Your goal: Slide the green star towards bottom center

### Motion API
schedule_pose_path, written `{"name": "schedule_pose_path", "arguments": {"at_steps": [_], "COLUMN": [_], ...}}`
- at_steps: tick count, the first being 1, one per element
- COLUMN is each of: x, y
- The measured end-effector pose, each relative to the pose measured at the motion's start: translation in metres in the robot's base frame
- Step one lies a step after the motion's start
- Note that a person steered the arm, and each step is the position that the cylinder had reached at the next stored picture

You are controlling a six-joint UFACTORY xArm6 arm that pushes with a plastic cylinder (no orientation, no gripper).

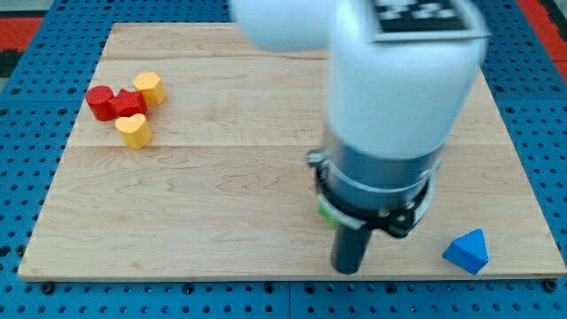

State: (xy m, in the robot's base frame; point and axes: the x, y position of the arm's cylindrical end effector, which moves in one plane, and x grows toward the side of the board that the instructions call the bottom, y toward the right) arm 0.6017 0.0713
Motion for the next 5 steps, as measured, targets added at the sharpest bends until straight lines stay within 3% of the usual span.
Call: {"name": "schedule_pose_path", "arguments": {"at_steps": [1,2,3,4,5], "x": [-0.013,-0.049,-0.049,-0.068,-0.128], "y": [0.050,0.038,-0.037,-0.057,-0.049]}}
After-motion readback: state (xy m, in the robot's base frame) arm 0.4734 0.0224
